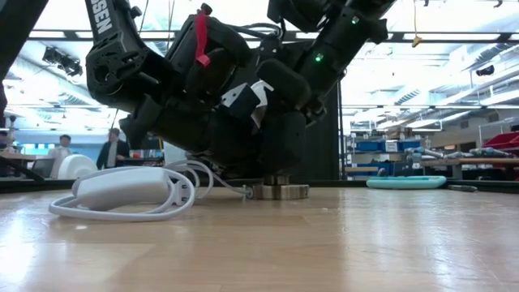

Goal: Screw lightbulb
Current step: Insert the lightbulb into the socket

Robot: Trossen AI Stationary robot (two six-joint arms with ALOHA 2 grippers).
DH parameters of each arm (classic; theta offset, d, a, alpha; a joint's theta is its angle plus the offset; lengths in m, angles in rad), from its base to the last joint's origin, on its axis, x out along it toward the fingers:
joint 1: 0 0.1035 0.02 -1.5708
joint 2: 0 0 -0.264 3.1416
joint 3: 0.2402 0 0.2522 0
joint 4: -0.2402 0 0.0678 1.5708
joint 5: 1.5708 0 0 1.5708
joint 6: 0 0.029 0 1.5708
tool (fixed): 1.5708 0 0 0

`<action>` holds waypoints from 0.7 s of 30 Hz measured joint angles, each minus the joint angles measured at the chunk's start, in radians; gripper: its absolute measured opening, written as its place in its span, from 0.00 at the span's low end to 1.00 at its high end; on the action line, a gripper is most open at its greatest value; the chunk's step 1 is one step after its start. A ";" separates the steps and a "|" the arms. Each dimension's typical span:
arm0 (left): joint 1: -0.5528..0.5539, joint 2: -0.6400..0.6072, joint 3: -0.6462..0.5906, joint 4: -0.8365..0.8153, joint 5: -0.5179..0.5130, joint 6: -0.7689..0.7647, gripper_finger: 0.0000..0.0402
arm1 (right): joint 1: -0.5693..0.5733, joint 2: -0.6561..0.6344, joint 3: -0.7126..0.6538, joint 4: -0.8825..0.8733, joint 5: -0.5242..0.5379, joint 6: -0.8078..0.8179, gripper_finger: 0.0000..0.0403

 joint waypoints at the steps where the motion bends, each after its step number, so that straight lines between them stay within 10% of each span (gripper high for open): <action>1: 0.000 0.000 0.000 -0.001 0.000 0.001 0.51 | 0.003 0.000 0.000 -0.002 0.005 -0.008 0.53; 21: -0.002 -0.001 0.000 -0.006 0.009 0.002 0.51 | 0.007 -0.043 -0.004 -0.070 -0.052 -0.092 0.79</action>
